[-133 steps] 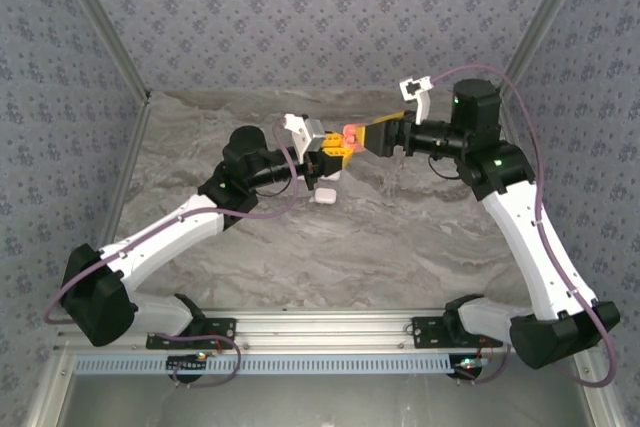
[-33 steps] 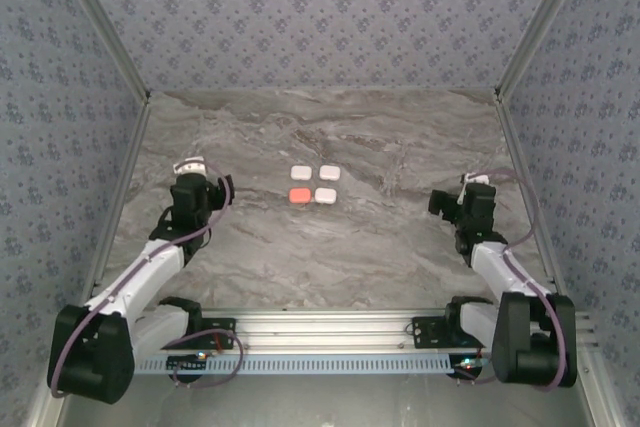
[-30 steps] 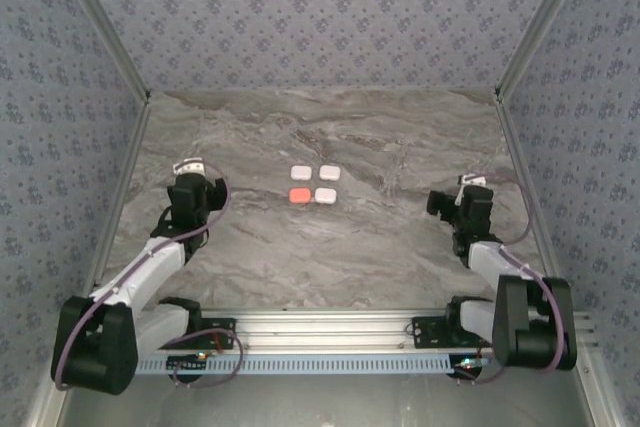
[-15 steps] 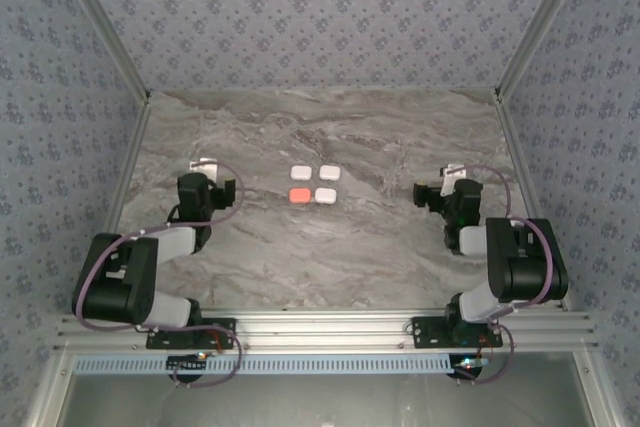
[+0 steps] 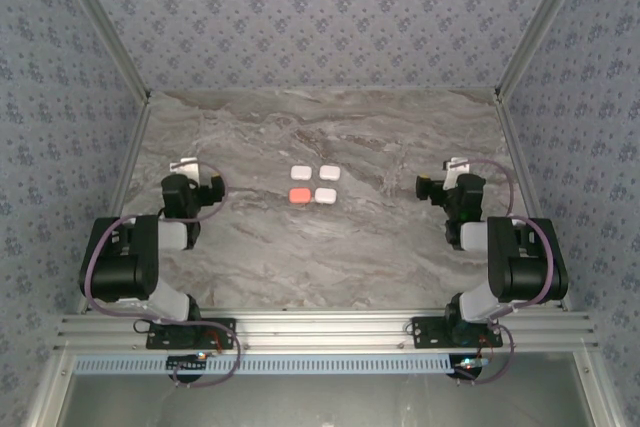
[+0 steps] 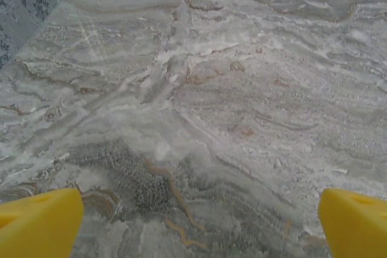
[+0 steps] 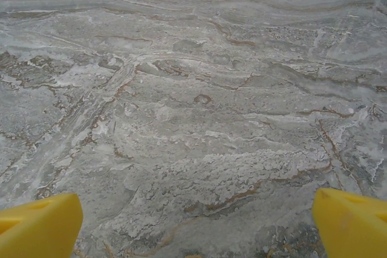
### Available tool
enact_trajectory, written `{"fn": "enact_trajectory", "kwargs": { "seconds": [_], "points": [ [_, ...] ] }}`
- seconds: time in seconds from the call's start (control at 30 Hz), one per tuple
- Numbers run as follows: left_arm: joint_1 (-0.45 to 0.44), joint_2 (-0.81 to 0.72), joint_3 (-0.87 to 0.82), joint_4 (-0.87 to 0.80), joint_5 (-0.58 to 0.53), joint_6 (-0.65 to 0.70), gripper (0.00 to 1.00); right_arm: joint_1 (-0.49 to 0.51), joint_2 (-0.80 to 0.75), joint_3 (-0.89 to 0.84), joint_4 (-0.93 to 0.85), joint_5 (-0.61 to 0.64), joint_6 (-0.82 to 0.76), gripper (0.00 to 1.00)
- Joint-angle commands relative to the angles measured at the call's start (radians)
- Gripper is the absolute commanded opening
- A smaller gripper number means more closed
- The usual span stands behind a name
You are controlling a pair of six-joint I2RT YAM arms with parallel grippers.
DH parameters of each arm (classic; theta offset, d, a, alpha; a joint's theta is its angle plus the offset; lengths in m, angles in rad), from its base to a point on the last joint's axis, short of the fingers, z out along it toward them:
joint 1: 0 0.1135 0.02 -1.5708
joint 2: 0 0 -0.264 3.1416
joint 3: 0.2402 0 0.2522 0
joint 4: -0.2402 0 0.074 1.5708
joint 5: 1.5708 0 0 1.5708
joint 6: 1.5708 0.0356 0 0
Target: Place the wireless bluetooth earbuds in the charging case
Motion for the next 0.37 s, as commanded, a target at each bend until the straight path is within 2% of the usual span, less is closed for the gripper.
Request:
{"fn": "enact_trajectory", "kwargs": {
  "seconds": [0.0, 0.33],
  "points": [
    [0.000, -0.002, 0.017, 0.005, 0.018, -0.018, 0.99, 0.011, 0.005, 0.012, 0.008, 0.033, -0.008, 1.00],
    [-0.001, -0.003, 0.018, 0.004, 0.016, -0.017, 0.99, -0.003, 0.007, 0.017, 0.001, 0.008, 0.000, 1.00]
  ]
}}
